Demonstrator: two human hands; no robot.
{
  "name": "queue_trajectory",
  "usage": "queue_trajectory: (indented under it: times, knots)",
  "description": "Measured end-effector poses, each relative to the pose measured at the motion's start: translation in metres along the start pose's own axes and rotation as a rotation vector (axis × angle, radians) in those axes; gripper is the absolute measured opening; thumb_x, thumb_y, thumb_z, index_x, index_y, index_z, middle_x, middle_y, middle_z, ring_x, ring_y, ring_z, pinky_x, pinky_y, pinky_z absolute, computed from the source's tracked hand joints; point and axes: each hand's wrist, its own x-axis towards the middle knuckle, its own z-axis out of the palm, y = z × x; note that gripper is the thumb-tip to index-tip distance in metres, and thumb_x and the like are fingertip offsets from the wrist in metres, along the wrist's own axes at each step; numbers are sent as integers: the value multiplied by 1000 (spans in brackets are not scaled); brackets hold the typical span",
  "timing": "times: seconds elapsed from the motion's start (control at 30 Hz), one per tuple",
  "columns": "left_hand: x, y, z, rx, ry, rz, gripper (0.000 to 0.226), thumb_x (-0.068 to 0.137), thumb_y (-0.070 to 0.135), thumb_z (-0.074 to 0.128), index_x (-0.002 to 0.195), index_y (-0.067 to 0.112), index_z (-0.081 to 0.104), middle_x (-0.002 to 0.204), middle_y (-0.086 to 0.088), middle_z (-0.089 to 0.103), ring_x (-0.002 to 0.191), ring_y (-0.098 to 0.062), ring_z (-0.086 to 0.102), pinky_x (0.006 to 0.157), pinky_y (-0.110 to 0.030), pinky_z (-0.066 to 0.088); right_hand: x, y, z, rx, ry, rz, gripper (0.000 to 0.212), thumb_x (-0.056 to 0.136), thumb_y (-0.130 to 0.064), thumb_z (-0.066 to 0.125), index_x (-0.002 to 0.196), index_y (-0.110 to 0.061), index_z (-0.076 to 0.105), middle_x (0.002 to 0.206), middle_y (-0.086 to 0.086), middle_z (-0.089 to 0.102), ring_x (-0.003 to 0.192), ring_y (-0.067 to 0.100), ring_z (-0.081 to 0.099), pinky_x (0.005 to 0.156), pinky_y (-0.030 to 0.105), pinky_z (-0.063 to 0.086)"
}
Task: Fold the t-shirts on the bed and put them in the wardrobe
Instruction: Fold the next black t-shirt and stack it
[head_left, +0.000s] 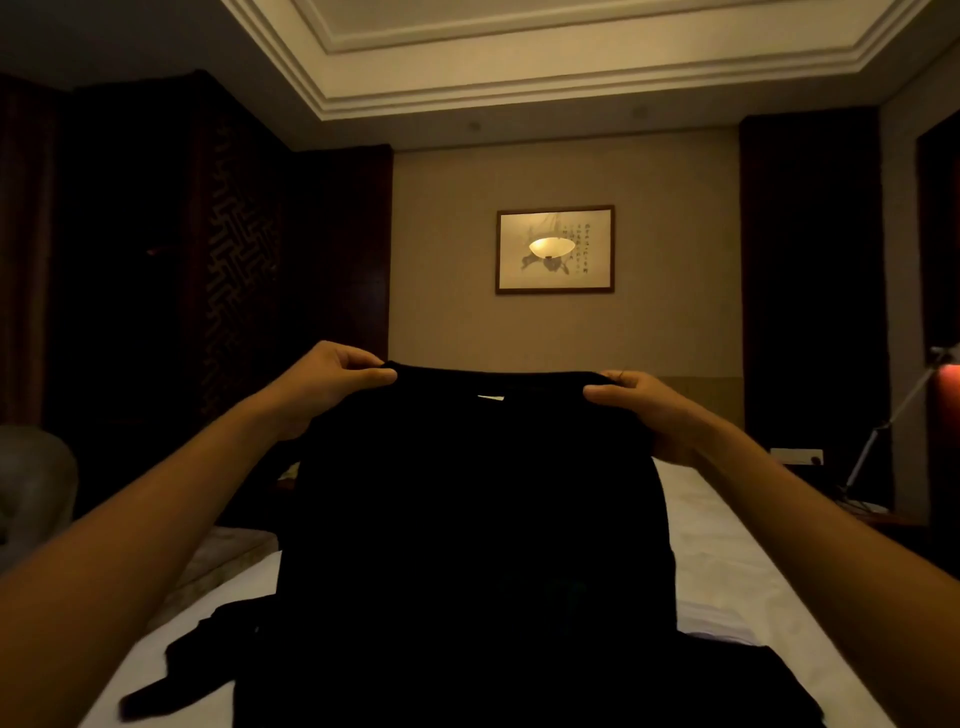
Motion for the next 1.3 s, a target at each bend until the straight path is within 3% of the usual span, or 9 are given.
queue_trajectory:
  times: [0.17, 0.37, 0.57, 0.8, 0.93, 1.03, 1.17, 1.23, 1.3]
  knots:
    - [1, -5, -12, 201, -52, -22, 20, 87, 30, 69, 86, 12, 76, 72, -2, 68, 60, -12, 60, 53, -20, 45, -14, -20, -10, 71, -8, 48, 23, 92, -4, 53, 113, -3, 62, 92, 11, 68, 78, 21, 66, 70, 29, 58]
    - [-2, -22, -10, -27, -43, 90, 17, 89, 24, 62, 89, 14, 76, 74, -3, 68, 64, -12, 63, 58, -19, 50, -8, -15, -4, -70, 326, -24, 8, 90, -5, 61, 93, -5, 69, 80, 11, 67, 61, 16, 67, 58, 25, 57]
    - [0, -35, 27, -121, 223, 70, 23, 102, 20, 50, 95, 17, 71, 75, 5, 71, 64, -6, 66, 56, -16, 51, -3, -1, 1, -286, 564, -177, 17, 88, -18, 70, 90, -1, 73, 76, 12, 66, 71, 21, 64, 67, 31, 50]
    - [-2, -51, 34, 286, 243, 236, 19, 95, 31, 60, 89, 19, 74, 78, 2, 70, 70, -7, 66, 67, -26, 51, 2, 21, -15, -556, 699, -274, 22, 98, -13, 57, 91, 1, 73, 75, 10, 65, 70, 17, 57, 66, 31, 41]
    - [-4, -59, 40, 397, 58, 163, 19, 90, 31, 66, 81, 16, 70, 71, -3, 67, 57, -5, 61, 55, -19, 46, 5, 45, -27, -726, 769, -166, 23, 99, -12, 51, 87, -5, 70, 76, 5, 62, 73, 18, 56, 66, 31, 38]
    - [-5, -77, 45, 336, -32, 49, 19, 95, 26, 61, 87, 11, 70, 75, -8, 66, 60, -13, 59, 59, -27, 45, 6, 68, -34, -850, 806, -96, 24, 100, -18, 47, 86, -12, 65, 84, 6, 63, 84, 25, 59, 70, 35, 40]
    - [-7, -112, 60, 156, 106, -8, 28, 100, 27, 53, 96, 3, 66, 84, -21, 63, 69, -33, 60, 66, -38, 45, -2, 97, -29, -1085, 814, 10, 28, 101, -41, 42, 93, -25, 63, 87, -5, 63, 84, 22, 59, 72, 38, 49]
    - [-9, -128, 72, 111, 171, -38, 26, 101, 29, 51, 94, 10, 68, 83, -13, 65, 73, -28, 62, 69, -42, 47, -5, 108, -27, -1141, 813, 12, 32, 101, -48, 40, 93, -27, 63, 86, -5, 64, 81, 21, 59, 63, 32, 44]
    - [-13, -144, 83, 270, 256, -41, 25, 100, 38, 50, 89, 22, 67, 82, 2, 65, 76, -16, 62, 68, -35, 48, -4, 119, -25, -1186, 821, 3, 35, 102, -48, 38, 90, -25, 62, 83, -5, 61, 75, 16, 55, 54, 26, 33]
